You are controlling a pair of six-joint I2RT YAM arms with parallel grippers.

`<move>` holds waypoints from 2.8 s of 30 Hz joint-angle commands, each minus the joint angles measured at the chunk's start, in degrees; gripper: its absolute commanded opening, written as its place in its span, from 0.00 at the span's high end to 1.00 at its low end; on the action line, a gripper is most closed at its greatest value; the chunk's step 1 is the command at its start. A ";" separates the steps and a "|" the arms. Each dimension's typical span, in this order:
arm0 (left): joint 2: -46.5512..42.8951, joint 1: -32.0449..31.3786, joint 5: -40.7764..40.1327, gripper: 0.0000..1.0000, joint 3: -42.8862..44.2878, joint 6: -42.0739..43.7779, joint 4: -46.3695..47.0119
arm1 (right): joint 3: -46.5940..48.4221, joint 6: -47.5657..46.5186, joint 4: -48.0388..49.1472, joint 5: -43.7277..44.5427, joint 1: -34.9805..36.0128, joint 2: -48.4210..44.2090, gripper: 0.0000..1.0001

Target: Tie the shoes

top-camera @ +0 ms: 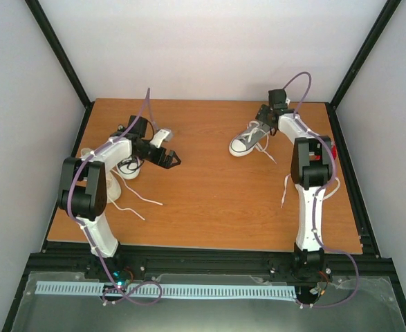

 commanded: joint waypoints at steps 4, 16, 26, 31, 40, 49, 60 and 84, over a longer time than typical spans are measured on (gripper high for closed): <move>1.24 -0.58 2.72 0.00 4.16 5.46 -6.55 | 5.49 -0.82 -8.26 1.80 3.61 3.22 0.69; -1.79 -0.63 9.22 0.00 5.12 26.22 -26.13 | -28.91 -0.80 5.89 -6.15 12.80 -28.78 0.97; -7.39 -2.67 18.56 0.02 8.75 26.02 -26.89 | -31.34 -5.07 1.31 -22.49 17.86 -49.27 0.97; -9.57 -8.40 19.77 0.00 8.29 23.31 -19.66 | -28.72 -4.58 -1.44 -28.11 18.00 -56.16 0.97; -9.00 -16.38 21.86 0.00 8.15 16.90 -7.26 | -25.89 -1.34 -1.04 -34.45 17.95 -61.64 0.97; -8.05 -21.86 28.54 0.00 7.81 17.24 -1.49 | -26.13 0.26 -0.80 -34.63 18.00 -65.70 0.97; -0.77 -25.95 23.01 0.49 13.11 14.28 0.05 | -26.19 1.85 0.28 -35.87 17.95 -66.83 0.97; -19.85 -19.27 -18.54 0.99 -2.07 17.58 -8.91 | -44.66 3.21 -5.74 14.12 31.23 -59.58 0.97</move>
